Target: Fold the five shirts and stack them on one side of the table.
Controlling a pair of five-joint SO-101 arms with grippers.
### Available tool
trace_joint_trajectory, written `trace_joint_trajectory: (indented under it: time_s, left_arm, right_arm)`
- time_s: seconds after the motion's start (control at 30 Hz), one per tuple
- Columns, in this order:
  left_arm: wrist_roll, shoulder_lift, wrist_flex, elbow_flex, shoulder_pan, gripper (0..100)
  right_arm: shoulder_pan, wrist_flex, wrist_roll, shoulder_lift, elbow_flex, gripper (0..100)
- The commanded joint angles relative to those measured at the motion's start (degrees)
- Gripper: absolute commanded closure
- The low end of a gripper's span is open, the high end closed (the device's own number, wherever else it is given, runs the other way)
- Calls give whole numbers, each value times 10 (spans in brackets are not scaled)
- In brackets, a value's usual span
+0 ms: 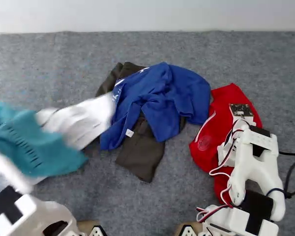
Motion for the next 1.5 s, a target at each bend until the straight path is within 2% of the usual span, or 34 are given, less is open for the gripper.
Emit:
trace_joint_trajectory:
  time_s: [0.0, 0.07, 0.17, 0.4, 0.57, 0.7, 0.83, 0.97, 1.03, 1.13, 1.33, 1.47]
  left_arm:
    - [-8, -40, 6, -3, -36, 984]
    - [-7, -40, 6, -3, -10, 975]
    - [-5, -44, 7, -1, 72, 904]
    - [47, -73, -12, -3, 360, 710]
    - [97, -63, -102, 9, 539, 684]
    - [92, 14, -194, 13, 622, 647]
    - [93, 158, -260, -8, 660, 630]
    - [94, 345, -263, -83, 668, 633]
    - [94, 426, -228, -146, 665, 652]
    - [92, 492, -131, -286, 665, 731]
    - [93, 607, -38, -439, 665, 970]
    - [93, 636, 9, -523, 641, 985]
  right_arm:
    - [-18, -20, -6, 5, 11, 991]
    - [-18, -20, -6, 5, 11, 991]
    - [-18, -20, -4, 5, 11, 991]
    - [-18, -20, -4, 5, 11, 991]
    - [-18, -20, -4, 5, 11, 991]
    - [-18, -20, -4, 5, 11, 991]
    - [-18, -20, -4, 5, 11, 991]
    - [-18, -20, -4, 5, 11, 991]
    - [-18, -20, -4, 5, 11, 991]
    - [-17, -20, -5, 5, 11, 991]
    - [-17, -20, -5, 5, 11, 991]
    - [-17, -20, -5, 5, 11, 991]
